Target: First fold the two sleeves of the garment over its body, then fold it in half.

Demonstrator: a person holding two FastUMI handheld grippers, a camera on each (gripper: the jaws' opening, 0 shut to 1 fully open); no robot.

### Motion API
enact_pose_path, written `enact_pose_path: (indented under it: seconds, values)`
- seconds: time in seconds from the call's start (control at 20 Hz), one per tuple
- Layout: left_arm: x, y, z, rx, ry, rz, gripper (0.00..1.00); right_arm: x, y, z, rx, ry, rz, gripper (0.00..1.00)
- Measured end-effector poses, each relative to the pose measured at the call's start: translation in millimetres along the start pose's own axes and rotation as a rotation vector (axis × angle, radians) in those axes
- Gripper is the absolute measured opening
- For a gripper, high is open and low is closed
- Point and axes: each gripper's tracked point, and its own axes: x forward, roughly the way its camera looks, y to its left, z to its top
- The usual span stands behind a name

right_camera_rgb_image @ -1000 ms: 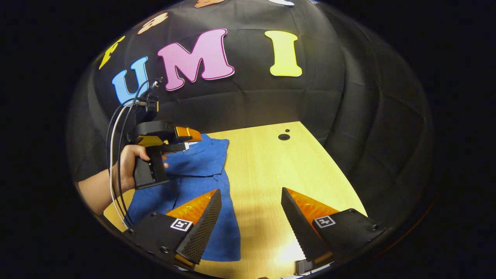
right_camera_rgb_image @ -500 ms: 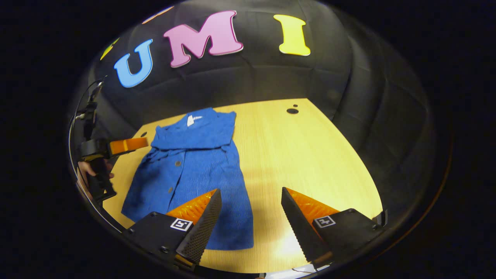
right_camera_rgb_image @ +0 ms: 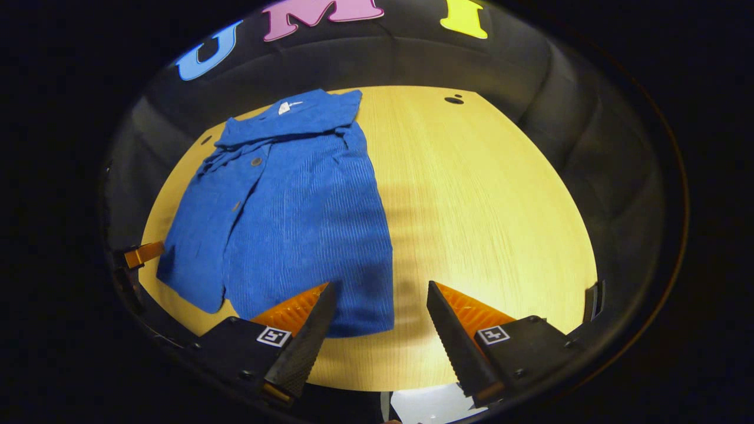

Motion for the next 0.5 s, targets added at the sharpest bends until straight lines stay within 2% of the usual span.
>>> enact_pose_path:
  seconds: [0.15,0.25,0.3,0.35,0.4,0.45,0.5]
  values:
    - [6.4,3.7,-18.8,0.001,0.046,-0.028,0.85,8.7,2.0,-15.9,0.075,0.046,0.005,0.99]
    - [8.7,6.0,-22.3,0.023,0.043,-0.025,0.85,8.4,3.6,-21.2,0.065,0.049,-0.008,0.99]
    - [9.2,5.5,-24.3,0.043,0.054,-0.024,0.85,13.6,5.1,-18.9,0.046,0.043,-0.013,0.92]
    - [8.5,6.3,-25.9,0.07,0.057,-0.02,0.85,12.6,6.0,-22.4,0.028,0.063,-0.024,0.91]
    - [8.8,4.6,-26.0,0.086,0.06,-0.027,0.85,15.5,6.9,-20.7,0.014,0.053,-0.027,0.99]
    - [8.7,3.8,-25.5,0.096,0.065,-0.027,0.84,15.2,9.9,-21.6,0.001,0.068,-0.025,0.92]
    - [10.2,3.3,-24.6,0.094,0.07,-0.027,0.83,15.6,10.7,-20.4,-0.004,0.073,-0.028,0.98]
